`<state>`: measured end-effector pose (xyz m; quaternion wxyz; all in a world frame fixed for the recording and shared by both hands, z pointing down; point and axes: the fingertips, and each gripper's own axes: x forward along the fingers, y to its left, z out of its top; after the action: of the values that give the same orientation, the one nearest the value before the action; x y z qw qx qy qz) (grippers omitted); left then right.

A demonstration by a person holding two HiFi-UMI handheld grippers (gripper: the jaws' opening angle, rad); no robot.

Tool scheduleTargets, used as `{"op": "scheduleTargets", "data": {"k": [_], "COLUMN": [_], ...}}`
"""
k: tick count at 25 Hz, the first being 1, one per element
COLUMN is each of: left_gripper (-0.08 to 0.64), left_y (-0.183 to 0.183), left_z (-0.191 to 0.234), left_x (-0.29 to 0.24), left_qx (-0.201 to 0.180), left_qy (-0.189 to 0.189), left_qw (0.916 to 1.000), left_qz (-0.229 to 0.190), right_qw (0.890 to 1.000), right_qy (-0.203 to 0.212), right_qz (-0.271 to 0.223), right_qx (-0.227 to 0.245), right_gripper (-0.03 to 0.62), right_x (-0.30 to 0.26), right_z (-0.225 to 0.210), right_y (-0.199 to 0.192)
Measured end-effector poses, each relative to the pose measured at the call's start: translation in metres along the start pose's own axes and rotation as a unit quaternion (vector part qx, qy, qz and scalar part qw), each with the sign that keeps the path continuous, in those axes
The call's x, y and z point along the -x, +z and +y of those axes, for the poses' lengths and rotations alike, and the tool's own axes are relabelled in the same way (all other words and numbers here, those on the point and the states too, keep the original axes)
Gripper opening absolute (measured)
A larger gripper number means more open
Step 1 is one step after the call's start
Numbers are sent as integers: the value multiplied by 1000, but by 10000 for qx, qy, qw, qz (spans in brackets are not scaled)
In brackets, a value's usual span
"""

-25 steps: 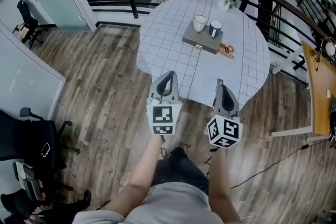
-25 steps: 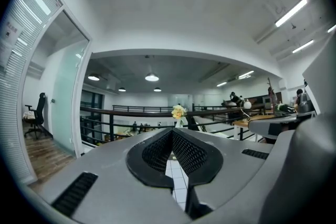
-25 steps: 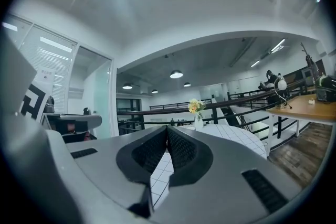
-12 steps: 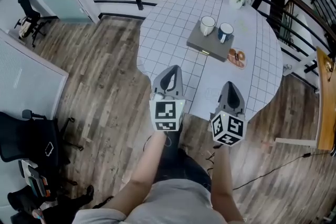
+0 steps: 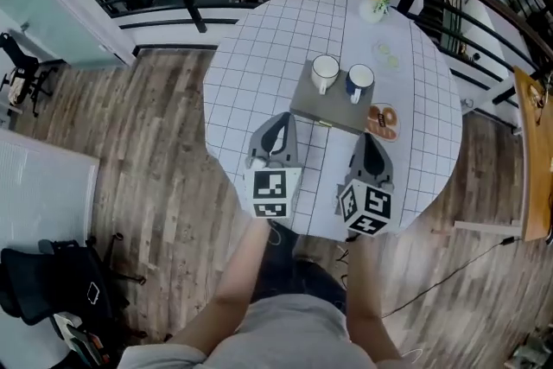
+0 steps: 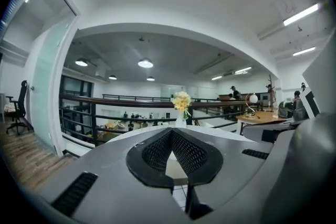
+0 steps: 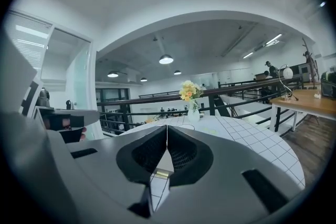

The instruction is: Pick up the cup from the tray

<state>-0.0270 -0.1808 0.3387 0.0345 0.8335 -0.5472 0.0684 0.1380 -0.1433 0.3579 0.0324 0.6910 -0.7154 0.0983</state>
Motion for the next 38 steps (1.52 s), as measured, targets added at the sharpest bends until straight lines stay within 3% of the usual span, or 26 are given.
{"op": "scheduleTargets", "data": {"k": [9, 14, 19, 20, 22, 33, 38], "left_gripper": [6, 6, 6, 6, 6, 6, 6], "left_y": [-26, -34, -48, -51, -56, -81, -88], "left_z": [12, 10, 7, 6, 6, 17, 22], "left_x": [-82, -104, -113, -114, -116, -128, -131], "left_qx": [36, 44, 53, 44, 74, 164, 191], "left_qy": [-411, -440, -369, -332, -232, -3, 12], "left_qw": [9988, 9984, 9981, 9980, 9980, 9966, 9958], "left_qz": [273, 357, 501, 528, 584, 810, 896], "right_qw": [9986, 9974, 9970, 9968, 9963, 9927, 9898], "right_qy": [-376, -531, -402, -387, -383, -473, -662], "right_qz": [378, 481, 648, 681, 761, 1087, 1262], "right_qx": [-18, -122, -157, -159, -137, -207, -51], "right_gripper": [9, 9, 11, 20, 125, 213, 215], "right_x": [-82, -104, -124, -127, -135, -171, -177], "right_z": [-21, -38, -41, -42, -45, -49, -52], "right_y": [-23, -33, -49, -52, -59, -97, -104]}}
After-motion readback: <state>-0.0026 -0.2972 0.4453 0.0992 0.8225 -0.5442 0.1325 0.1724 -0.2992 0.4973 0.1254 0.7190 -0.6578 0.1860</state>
